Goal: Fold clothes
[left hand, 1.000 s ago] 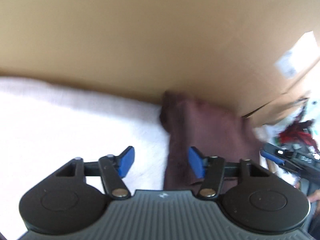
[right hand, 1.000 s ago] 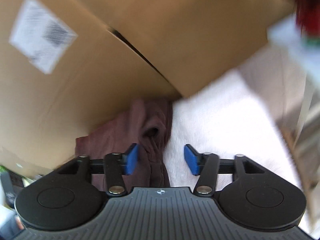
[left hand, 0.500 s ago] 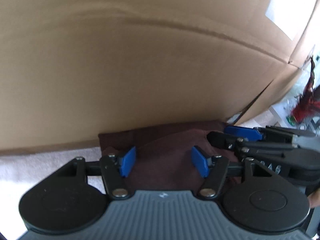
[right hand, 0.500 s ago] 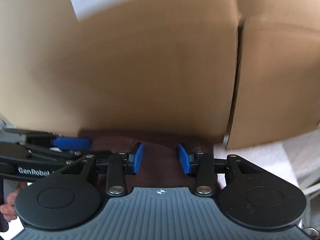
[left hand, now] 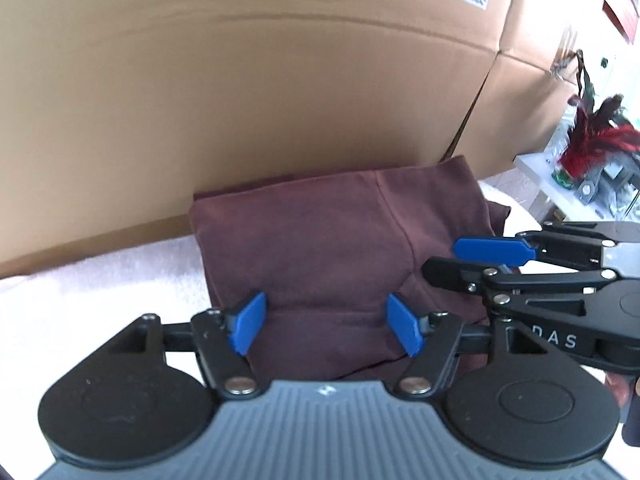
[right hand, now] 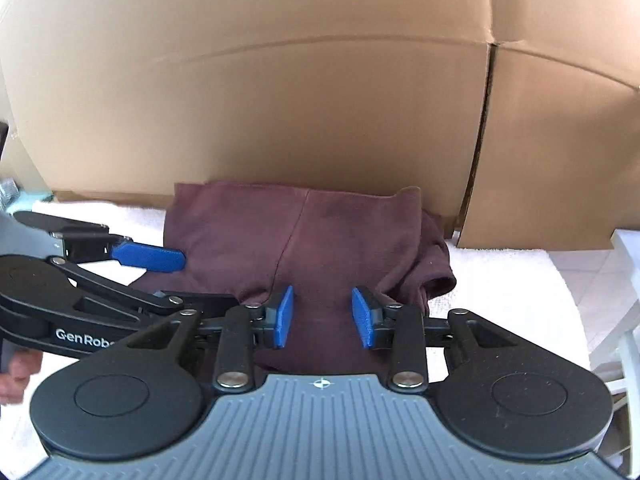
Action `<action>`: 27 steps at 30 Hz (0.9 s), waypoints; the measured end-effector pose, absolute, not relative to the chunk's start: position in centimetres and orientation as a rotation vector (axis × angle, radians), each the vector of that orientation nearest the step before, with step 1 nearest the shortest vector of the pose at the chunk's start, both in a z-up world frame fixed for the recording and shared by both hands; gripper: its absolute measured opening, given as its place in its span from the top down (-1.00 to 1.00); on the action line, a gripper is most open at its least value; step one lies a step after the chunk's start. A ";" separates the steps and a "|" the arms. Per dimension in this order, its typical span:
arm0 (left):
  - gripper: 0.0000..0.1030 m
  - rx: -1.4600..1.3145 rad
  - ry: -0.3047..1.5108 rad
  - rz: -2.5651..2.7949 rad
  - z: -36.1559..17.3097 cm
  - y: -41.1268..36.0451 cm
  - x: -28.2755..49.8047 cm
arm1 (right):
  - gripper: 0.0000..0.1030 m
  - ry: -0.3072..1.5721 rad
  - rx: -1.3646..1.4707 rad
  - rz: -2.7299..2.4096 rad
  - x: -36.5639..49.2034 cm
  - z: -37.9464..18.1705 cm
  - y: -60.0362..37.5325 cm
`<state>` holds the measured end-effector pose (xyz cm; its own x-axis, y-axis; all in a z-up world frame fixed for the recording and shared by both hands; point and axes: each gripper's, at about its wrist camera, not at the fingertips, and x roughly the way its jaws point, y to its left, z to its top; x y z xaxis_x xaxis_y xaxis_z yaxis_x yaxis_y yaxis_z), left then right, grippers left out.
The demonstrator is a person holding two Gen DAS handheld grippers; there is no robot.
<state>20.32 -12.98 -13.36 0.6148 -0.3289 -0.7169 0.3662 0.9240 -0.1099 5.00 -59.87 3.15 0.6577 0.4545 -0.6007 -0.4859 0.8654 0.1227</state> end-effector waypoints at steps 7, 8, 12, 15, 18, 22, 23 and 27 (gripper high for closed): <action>-0.49 0.052 0.823 -0.411 -15.0 -14.4 18.8 | 0.28 0.678 -0.054 0.517 2.8 3.0 -66.4; -0.49 0.070 0.810 -0.408 -15.2 -14.7 18.7 | 0.28 0.679 -0.050 0.513 2.6 2.8 -66.2; -0.50 0.068 0.810 -0.408 -15.7 -15.3 19.1 | 0.29 0.658 -0.029 0.503 2.0 2.2 -65.3; -0.51 0.065 0.804 -0.404 -15.8 -15.5 18.9 | 0.29 0.664 -0.050 0.512 2.2 1.9 -63.7; -0.66 0.035 0.847 -0.386 -15.2 -15.6 19.0 | 0.29 0.691 -0.067 0.518 2.3 3.4 -63.2; -0.94 -0.021 0.878 -0.293 -12.1 -13.2 16.5 | -0.12 0.751 -0.035 0.454 2.0 5.3 -62.6; -0.96 -0.032 0.883 -0.283 -11.4 -12.6 15.7 | -0.39 0.765 -0.024 0.424 1.7 6.3 -62.8; -0.99 -0.082 0.913 -0.257 -9.5 -10.3 13.0 | -0.78 0.850 0.002 0.382 -0.2 8.9 -62.7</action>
<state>12.99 -10.33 -9.49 0.5834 -0.2549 -0.7711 0.1857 0.9662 -0.1788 -0.18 -62.72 8.92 0.5965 0.3296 -0.7319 -0.3278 0.9323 0.1526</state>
